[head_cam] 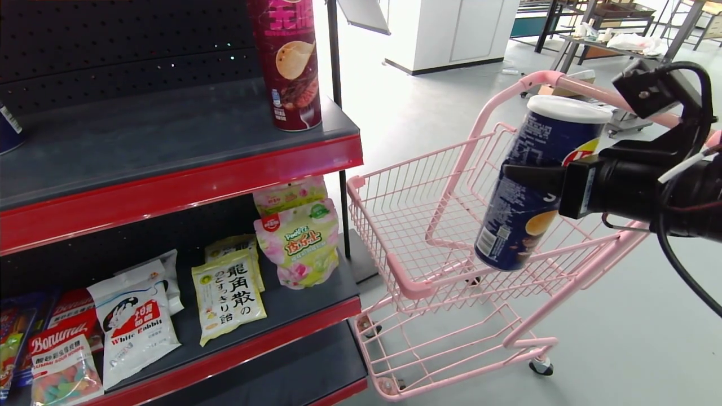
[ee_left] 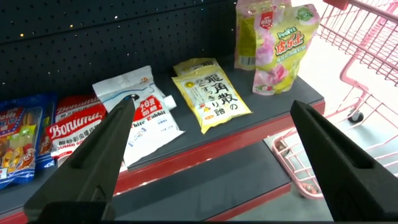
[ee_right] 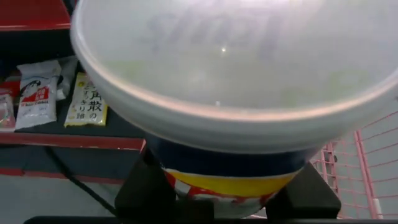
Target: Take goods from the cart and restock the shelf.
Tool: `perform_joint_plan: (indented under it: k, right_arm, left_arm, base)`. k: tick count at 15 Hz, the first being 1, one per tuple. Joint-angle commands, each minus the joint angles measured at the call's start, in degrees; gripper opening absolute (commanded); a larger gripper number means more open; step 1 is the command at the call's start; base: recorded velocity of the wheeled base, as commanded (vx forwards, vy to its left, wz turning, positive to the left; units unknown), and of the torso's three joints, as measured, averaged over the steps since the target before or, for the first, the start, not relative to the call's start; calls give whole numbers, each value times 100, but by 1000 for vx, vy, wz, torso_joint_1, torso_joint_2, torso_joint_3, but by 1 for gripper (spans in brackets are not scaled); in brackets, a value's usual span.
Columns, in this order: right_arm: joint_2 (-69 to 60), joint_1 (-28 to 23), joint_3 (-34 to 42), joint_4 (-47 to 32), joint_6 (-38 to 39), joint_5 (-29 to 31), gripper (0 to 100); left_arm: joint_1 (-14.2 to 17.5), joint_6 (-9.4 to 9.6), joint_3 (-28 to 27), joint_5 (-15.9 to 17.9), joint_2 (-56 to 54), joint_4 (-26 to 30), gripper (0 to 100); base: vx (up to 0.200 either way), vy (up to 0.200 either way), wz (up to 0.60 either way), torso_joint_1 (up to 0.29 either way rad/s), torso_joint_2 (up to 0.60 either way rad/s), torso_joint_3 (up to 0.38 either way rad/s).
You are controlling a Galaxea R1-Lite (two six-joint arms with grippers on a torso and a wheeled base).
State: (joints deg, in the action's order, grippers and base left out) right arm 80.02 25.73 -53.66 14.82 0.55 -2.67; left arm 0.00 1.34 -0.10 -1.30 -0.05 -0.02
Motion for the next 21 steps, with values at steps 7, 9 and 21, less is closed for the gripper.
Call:
perform_joint_plan:
  k: [7, 9, 21]
  right_arm:
    - [-74, 54, 409, -23, -424, -1851, 0]
    - [119, -69, 190, -23, -486, -1719, 0]
    - [-118, -33, 277, -41, -415, -1561, 0]
  left_arm:
    - [0, -2, 1, -1, 5, -6, 100]
    - [0, -2, 1, -1, 5, -6, 100]
    - [0, -2, 1, -1, 5, -6, 100]
  base:
    - [0, 0, 0, 0, 0, 0]
    - [0, 0, 0, 0, 0, 0]
    - [0, 0, 0, 12, -60, -46]
